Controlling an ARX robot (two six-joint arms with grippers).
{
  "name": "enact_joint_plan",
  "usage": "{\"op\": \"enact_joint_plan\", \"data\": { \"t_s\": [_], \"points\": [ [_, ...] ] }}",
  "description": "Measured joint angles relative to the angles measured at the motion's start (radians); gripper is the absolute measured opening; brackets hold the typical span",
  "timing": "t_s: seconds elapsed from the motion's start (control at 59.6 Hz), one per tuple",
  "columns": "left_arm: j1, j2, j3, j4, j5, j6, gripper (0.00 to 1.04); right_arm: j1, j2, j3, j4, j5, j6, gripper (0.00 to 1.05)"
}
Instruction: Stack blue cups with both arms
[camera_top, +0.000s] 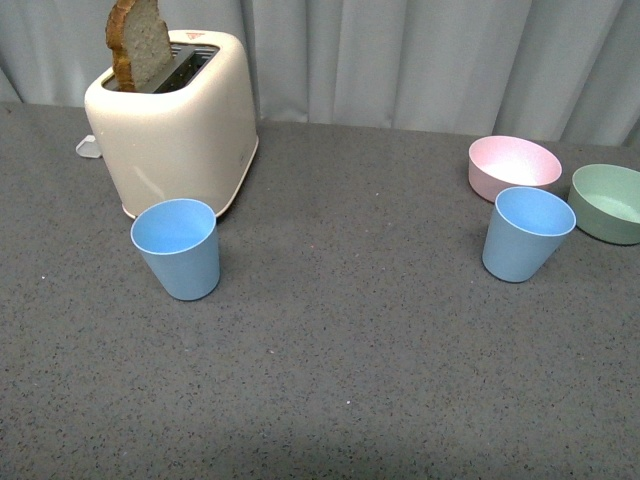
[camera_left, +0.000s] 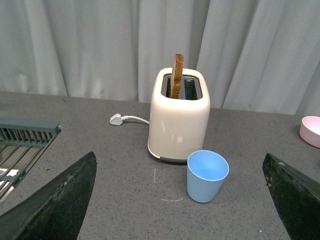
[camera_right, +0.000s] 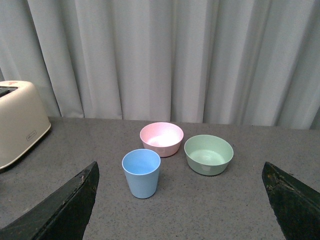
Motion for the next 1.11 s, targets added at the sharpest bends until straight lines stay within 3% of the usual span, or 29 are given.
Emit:
{"op": "enact_joint_plan", "data": {
  "t_s": [0.956,1.023,1.107],
  "points": [
    [0.0,0.0,0.0,0.0,0.0,0.0,0.98,0.0,0.0,0.0,0.0,0.0,0.0,0.95],
    [-0.037,0.088,0.055,-0.149,-0.132,-0.08,0.98,0.0,0.0,0.0,0.0,0.0,0.0,0.95],
    [-0.043,0.25,0.077,-0.154,-0.151,-0.132,0.98,0.0,0.0,0.0,0.0,0.0,0.0,0.95]
  ]
}}
